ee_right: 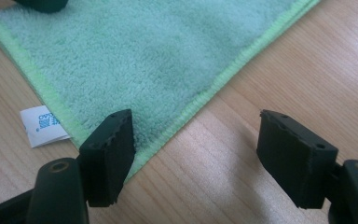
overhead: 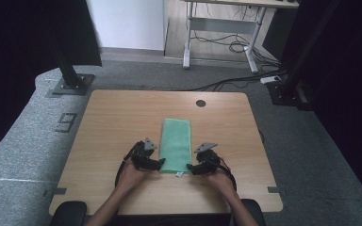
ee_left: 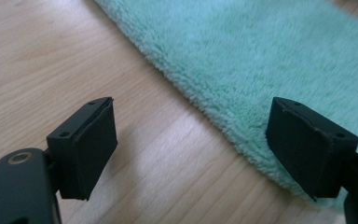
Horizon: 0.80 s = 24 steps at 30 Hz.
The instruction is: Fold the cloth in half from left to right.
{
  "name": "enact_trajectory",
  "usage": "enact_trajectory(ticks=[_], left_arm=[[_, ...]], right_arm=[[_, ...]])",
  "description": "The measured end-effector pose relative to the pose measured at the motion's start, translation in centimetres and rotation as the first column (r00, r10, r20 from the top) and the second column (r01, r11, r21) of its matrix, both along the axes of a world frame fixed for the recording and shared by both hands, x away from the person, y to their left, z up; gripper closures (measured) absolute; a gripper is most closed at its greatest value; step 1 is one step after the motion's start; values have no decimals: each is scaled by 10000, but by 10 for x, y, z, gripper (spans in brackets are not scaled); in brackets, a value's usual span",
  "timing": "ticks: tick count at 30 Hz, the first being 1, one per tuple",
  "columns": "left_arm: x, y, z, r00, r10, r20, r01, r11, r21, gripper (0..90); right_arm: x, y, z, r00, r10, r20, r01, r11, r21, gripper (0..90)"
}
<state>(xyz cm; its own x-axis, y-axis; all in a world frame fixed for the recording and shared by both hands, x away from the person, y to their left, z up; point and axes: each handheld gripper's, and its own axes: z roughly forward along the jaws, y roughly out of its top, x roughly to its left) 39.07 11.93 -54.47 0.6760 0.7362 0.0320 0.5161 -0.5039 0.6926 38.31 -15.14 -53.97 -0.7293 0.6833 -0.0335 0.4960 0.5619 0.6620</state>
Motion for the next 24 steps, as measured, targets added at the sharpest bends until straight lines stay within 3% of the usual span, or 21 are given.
enact_trajectory(ticks=[4, 11, 24], left_arm=[[2, 6, 1, 9998, 184, 43, -184, 9998, 77, 156], [11, 16, -2, 9990, 436, -69, -437, 9988, -208, 149], [-1, 19, 10, 9999, -134, -33, 132, 9989, -440, 146]], right_arm=[[3, 2, 0, 10000, -47, 0, 47, 10000, 56, 275], [9, 13, 0, 10000, -3, 32, 3, 10000, 63, 274], [8, 8, 5, 9999, 153, 53, -155, 9994, 307, 263]])
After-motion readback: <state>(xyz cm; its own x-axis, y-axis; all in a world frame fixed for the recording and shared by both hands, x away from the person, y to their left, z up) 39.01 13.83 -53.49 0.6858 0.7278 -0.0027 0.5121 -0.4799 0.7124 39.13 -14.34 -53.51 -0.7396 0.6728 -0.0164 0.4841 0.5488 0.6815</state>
